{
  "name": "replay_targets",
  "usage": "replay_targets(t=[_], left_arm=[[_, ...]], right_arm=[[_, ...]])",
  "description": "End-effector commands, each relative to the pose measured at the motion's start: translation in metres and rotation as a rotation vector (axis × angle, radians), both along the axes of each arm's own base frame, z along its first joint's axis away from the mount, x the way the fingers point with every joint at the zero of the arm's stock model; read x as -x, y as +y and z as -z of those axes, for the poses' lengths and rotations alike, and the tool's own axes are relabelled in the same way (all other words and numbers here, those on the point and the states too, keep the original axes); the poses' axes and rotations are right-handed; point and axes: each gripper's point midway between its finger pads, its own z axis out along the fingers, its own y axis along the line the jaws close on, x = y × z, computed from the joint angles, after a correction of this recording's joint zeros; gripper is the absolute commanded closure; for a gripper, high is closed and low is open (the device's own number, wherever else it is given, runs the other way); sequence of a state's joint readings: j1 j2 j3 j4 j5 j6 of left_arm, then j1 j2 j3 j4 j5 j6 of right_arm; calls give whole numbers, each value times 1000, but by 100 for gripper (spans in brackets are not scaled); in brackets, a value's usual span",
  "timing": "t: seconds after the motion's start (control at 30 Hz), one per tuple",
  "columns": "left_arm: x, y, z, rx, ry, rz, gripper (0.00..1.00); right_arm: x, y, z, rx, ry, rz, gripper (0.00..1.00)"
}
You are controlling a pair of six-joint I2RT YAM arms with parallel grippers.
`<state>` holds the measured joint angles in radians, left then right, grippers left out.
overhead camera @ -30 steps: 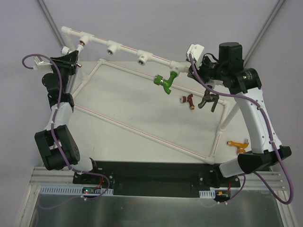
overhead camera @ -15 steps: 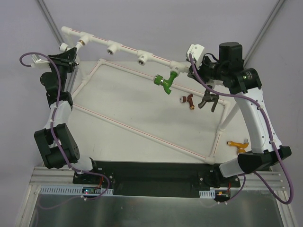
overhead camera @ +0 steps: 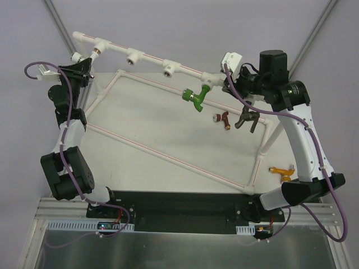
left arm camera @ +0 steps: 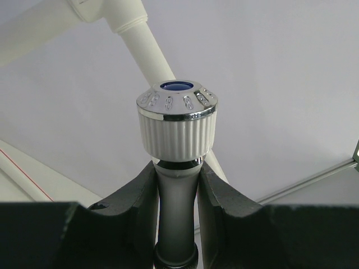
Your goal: Install the water faucets
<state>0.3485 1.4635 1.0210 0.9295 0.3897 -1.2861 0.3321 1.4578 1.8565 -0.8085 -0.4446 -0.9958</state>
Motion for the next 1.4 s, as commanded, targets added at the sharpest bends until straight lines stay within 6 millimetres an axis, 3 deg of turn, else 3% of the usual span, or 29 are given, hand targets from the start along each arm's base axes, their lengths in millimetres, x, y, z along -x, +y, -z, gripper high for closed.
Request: replay_targets(t=[0.0,0.37,0.6,0.83,1.37], left_arm=[[11,-3,-20,-38,-69,-10,100],[11,-5,-31,-61,-101,-17,100],[12,-24,-37,-73,-137,-3,100],[15,-27,-49,-110,-173,-25,100],[-1,-37,-20,-152,-129,36,100]], right_arm=[[-6,-17,-5,-20,10,93,98],[-5,-16,-6,-23,9,84,98],[-4,-13,-5,-33,16,69,98],[-1,-12,-5,-39,19,62,98],[2,-9,-6,-47,21,43,98]])
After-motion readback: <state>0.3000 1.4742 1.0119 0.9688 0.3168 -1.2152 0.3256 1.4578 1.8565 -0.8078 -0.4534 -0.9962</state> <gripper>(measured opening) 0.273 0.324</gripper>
